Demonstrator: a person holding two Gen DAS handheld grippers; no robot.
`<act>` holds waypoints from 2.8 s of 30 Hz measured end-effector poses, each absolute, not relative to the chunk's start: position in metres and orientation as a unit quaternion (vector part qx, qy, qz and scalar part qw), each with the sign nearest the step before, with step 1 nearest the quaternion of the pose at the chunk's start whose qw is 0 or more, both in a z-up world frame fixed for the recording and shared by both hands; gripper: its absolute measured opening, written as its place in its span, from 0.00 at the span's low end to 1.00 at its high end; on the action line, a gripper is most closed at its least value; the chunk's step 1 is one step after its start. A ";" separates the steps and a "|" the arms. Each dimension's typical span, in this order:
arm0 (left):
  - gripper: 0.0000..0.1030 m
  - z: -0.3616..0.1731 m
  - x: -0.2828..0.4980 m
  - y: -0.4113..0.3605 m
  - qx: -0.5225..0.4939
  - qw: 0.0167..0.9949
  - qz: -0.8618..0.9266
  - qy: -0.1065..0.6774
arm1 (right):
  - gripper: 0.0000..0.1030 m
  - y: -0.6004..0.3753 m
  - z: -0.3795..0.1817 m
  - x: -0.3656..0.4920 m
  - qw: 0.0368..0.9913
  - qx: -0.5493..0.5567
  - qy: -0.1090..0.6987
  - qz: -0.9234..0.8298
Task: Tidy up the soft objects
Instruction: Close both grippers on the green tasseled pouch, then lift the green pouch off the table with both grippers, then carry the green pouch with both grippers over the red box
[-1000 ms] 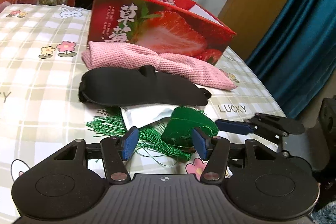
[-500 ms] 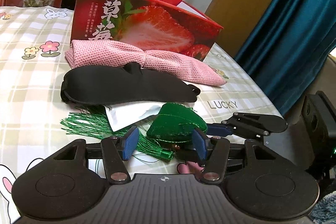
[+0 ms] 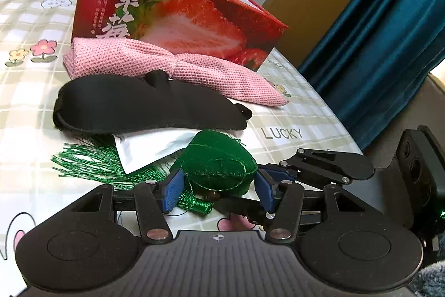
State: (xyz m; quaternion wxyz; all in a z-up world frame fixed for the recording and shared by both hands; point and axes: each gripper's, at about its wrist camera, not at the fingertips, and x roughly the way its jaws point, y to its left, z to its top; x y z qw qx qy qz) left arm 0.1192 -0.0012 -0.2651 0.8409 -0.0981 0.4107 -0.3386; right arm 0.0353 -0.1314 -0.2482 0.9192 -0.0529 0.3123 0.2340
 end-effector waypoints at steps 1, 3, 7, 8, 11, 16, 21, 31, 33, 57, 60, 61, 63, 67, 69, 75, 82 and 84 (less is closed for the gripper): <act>0.57 -0.267 0.120 -0.001 -0.101 0.840 -0.339 0.412 | 0.32 -0.132 -0.248 0.036 0.919 -0.051 0.313 0.233; 0.57 -0.269 0.121 -0.001 -0.102 0.839 -0.340 0.414 | 0.32 -0.133 -0.249 0.036 0.919 -0.050 0.314 0.232; 0.54 -0.272 0.118 -0.001 -0.105 0.842 -0.340 0.406 | 0.32 -0.132 -0.248 0.037 0.919 -0.050 0.313 0.234; 0.54 -0.272 0.117 -0.001 -0.105 0.842 -0.340 0.404 | 0.32 -0.133 -0.248 0.037 0.919 -0.049 0.313 0.234; 0.53 -0.271 0.115 -0.001 -0.102 0.845 -0.340 0.401 | 0.32 -0.132 -0.248 0.037 0.919 -0.050 0.313 0.235; 0.52 -0.272 0.113 0.002 -0.104 0.845 -0.340 0.399 | 0.32 -0.131 -0.248 0.036 0.919 -0.050 0.312 0.237; 0.52 -0.272 0.112 0.002 -0.102 0.846 -0.340 0.398 | 0.32 -0.131 -0.248 0.036 0.919 -0.050 0.312 0.236; 0.46 -0.260 0.110 0.003 -0.094 0.855 -0.333 0.387 | 0.32 -0.130 -0.236 0.030 0.924 -0.041 0.288 0.247; 0.46 -0.255 0.110 0.005 -0.097 0.857 -0.333 0.380 | 0.32 -0.129 -0.232 0.030 0.926 -0.043 0.282 0.248; 0.54 -0.269 0.119 0.019 -0.174 0.839 -0.322 0.403 | 0.44 -0.124 -0.237 0.040 0.923 -0.055 0.293 0.245; 0.59 -0.274 0.121 0.022 -0.187 0.836 -0.319 0.405 | 0.42 -0.126 -0.238 0.039 0.923 -0.051 0.293 0.244; 0.60 -0.276 0.121 0.022 -0.189 0.835 -0.319 0.406 | 0.42 -0.125 -0.238 0.039 0.923 -0.052 0.293 0.244; 0.63 -0.278 0.122 0.021 -0.194 0.834 -0.320 0.407 | 0.42 -0.125 -0.239 0.038 0.923 -0.054 0.292 0.244; 0.69 -0.288 0.129 0.021 -0.209 0.825 -0.323 0.414 | 0.42 -0.127 -0.241 0.039 0.923 -0.048 0.295 0.243; 0.69 -0.292 0.132 0.020 -0.216 0.818 -0.330 0.418 | 0.42 -0.128 -0.242 0.039 0.922 -0.044 0.297 0.243; 0.63 -0.287 0.128 0.020 -0.208 0.822 -0.333 0.412 | 0.38 -0.130 -0.236 0.041 0.922 -0.032 0.302 0.240; 0.63 -0.242 0.130 0.018 -0.206 0.832 -0.348 0.378 | 0.38 -0.143 -0.201 0.038 0.936 -0.004 0.260 0.237; 0.63 -0.224 0.132 0.014 -0.193 0.840 -0.351 0.365 | 0.38 -0.147 -0.188 0.041 0.940 0.000 0.247 0.233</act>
